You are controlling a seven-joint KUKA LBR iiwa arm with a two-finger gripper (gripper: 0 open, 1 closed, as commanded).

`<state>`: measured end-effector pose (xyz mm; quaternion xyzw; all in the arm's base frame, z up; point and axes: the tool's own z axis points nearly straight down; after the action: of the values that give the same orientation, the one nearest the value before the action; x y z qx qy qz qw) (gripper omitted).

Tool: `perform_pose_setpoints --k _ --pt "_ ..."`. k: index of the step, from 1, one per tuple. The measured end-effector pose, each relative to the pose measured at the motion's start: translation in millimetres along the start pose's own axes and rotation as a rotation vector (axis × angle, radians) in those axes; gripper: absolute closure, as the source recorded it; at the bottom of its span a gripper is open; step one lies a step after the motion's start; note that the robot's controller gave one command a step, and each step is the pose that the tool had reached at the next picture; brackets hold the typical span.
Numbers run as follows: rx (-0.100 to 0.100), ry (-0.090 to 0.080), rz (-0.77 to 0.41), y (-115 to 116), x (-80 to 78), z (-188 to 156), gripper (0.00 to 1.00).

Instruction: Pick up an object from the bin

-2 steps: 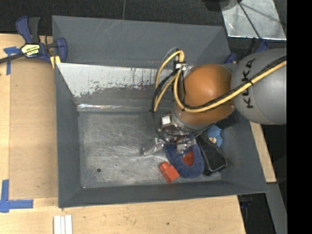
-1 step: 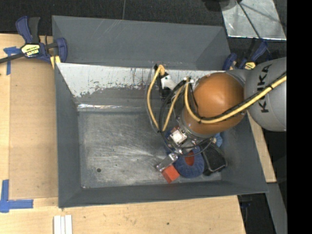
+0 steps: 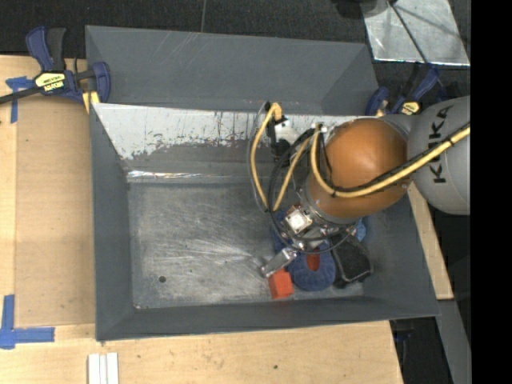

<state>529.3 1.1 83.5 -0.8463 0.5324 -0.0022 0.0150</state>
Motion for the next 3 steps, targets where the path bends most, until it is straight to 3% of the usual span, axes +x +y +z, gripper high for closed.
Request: perform_pose_setpoints --k 1,2,3 --pt "0.007 -0.007 0.032 1 8.1 4 0.00" --pt "0.019 0.014 0.120 8 -5.8 4 0.00" --pt "-0.008 0.010 0.157 -3 -1.0 6 0.00"
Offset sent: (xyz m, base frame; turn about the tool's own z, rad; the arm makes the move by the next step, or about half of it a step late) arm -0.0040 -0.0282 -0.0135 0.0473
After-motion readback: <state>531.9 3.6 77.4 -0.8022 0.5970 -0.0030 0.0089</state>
